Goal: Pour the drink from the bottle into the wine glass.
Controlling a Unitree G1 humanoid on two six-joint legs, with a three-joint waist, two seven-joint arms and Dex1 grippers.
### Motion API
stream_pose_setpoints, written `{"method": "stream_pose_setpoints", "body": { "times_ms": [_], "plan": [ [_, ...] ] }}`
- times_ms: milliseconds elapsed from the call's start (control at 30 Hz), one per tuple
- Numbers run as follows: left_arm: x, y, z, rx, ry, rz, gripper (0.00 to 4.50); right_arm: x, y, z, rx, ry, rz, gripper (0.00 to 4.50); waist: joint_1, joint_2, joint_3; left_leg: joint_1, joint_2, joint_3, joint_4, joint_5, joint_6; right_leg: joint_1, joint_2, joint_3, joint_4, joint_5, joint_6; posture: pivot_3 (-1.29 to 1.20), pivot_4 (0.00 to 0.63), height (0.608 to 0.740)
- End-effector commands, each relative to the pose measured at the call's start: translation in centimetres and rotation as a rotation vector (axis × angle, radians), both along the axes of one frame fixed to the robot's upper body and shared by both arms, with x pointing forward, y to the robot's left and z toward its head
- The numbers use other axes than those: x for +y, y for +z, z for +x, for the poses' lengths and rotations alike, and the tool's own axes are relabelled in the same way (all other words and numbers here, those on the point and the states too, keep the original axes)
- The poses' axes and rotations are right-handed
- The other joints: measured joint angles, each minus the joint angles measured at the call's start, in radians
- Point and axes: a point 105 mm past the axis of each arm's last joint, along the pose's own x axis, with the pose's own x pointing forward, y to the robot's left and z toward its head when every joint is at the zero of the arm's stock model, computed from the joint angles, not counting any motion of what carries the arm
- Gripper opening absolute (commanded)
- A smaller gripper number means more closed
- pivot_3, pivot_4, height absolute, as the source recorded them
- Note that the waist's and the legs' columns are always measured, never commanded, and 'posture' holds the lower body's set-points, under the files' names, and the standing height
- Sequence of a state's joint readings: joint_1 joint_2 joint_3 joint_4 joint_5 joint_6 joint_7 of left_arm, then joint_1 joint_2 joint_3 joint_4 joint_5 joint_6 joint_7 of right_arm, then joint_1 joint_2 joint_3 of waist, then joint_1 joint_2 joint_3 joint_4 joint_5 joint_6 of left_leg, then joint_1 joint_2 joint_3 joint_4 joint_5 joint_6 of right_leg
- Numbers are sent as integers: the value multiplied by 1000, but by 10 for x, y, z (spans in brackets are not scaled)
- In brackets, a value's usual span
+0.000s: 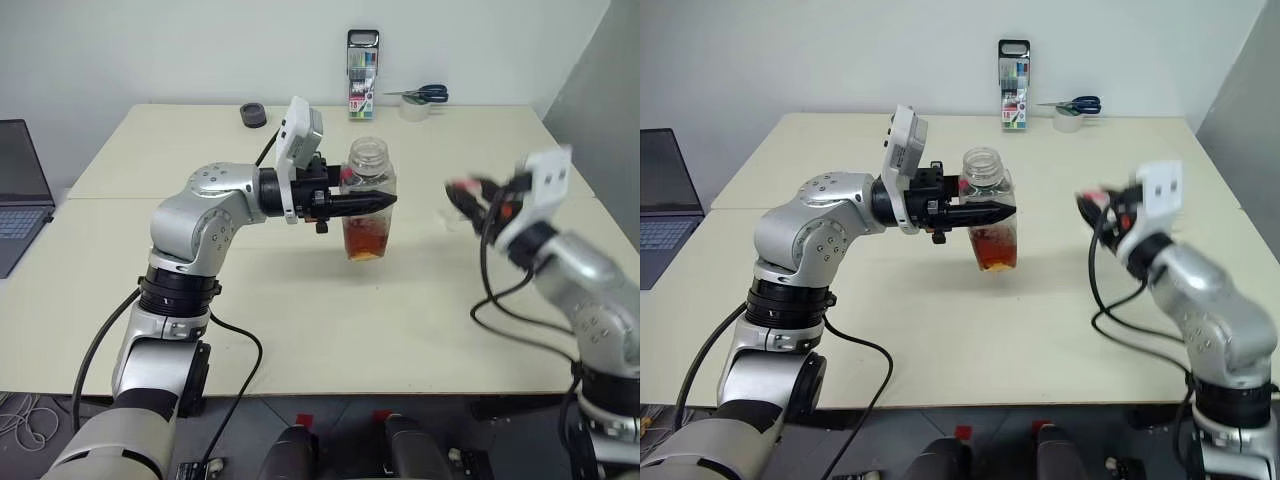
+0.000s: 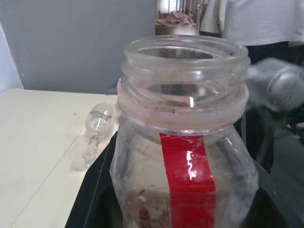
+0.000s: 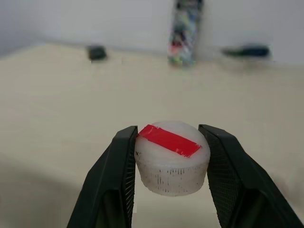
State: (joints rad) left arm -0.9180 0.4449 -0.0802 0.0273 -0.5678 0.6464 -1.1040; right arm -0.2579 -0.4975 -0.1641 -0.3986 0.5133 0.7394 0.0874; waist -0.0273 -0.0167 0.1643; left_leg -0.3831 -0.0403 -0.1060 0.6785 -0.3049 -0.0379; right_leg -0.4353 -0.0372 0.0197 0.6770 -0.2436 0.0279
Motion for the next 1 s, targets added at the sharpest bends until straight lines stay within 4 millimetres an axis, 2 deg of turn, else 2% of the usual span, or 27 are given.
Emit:
{"method": "stream_pose_setpoints", "body": {
  "times_ms": [33, 100, 233, 500, 633, 700, 800, 867, 933, 1000],
  "plan": [
    [-4, 15, -7, -62, -35, -16, 1825, -15, -26, 3, -4, -132, -15, 1787, -8, 0, 0, 1, 0, 0, 0, 0, 0, 0, 0, 1, 1, 0, 0, 0, 150, 740],
    [-5, 16, -7, -64, -40, -14, 1825, -16, -44, 5, 22, -161, 16, 1787, -16, 1, 0, 3, 1, 3, 0, 0, 0, -1, 2, 4, 3, 0, 0, 0, 150, 740],
    [-6, 17, -7, -65, -43, -9, 1825, -15, -64, 10, 69, -171, 38, 1787, -21, 1, 0, 4, 1, 4, -1, 0, 0, 0, 4, 5, 3, 0, 0, 0, 150, 740],
    [-6, 16, -7, -65, -44, -1, 1825, -17, -72, 16, 87, -167, 17, 4351, -20, 1, 0, 4, 1, 3, 0, 0, 0, 0, 3, 5, 3, 0, 0, 0, 150, 740],
    [-5, 16, -7, -66, -41, 1, 1825, -16, -69, 12, 71, -144, -33, 4433, -20, 1, 0, 4, 1, 3, 0, 0, 0, 0, 3, 5, 3, 0, 0, 0, 150, 740],
    [-4, 15, -7, -66, -38, 0, 1825, -13, -58, 10, 39, -103, -57, 4433, -20, 1, 0, 4, 1, 3, 0, 0, 0, 0, 3, 5, 3, 0, 0, 0, 150, 740],
    [-3, 14, -7, -64, -28, -2, 1825, -9, -31, 7, -43, -23, -148, 4433, -20, 1, 0, 4, 1, 3, 0, 0, 0, 0, 3, 6, 3, 0, 0, 0, 150, 740],
    [0, 14, -5, -64, -4, -7, 1825, -2, 1, 5, -140, 54, -178, 4433, -21, 1, 0, 4, 1, 3, 0, 0, 0, 0, 3, 5, 3, 0, 0, 0, 150, 740],
    [4, 15, 1, -63, 37, -20, 1825, 21, 39, -3, -253, 230, -202, 4433, -22, 1, 1, 4, 1, 3, 0, 0, 0, 0, 4, 5, 3, 0, 0, 0, 150, 740],
    [8, 17, 9, -70, 97, -33, 1825, 42, 67, -14, -293, 379, -141, 4433, -25, 1, 1, 4, 1, 3, 0, 0, 1, 0, 4, 6, 3, 0, 0, 0, 150, 740]
  ]
}}
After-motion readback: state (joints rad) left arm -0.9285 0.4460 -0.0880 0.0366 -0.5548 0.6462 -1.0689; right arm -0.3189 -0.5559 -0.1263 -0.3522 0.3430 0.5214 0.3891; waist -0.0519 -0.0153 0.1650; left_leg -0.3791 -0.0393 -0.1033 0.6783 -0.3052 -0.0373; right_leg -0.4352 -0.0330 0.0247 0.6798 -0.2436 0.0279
